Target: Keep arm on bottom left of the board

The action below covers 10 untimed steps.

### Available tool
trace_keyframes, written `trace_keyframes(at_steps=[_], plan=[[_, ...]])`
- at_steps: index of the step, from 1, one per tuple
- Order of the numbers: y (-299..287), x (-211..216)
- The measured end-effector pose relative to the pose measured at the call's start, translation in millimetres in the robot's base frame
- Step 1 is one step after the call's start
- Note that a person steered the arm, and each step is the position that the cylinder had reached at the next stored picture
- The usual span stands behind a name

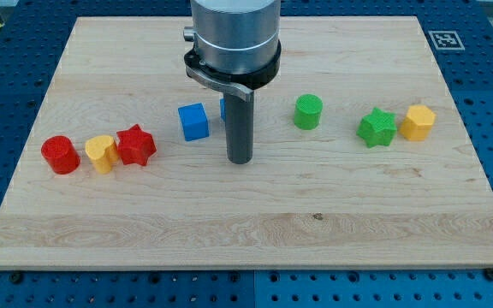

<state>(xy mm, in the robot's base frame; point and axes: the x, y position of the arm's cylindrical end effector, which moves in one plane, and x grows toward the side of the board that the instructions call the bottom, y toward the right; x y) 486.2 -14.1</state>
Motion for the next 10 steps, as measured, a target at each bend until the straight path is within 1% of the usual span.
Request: trace_keyframes(at_steps=[2,3,4,5,6,7,8,9,10], plan=[[0.0,-0.1],[0.0,24.0],[0.0,25.3],[-31.1,25.3],[-82.9,26.7],[-88.3,29.1],[-88.3,75.5],[-94.9,76.9],[-144.7,85.9]])
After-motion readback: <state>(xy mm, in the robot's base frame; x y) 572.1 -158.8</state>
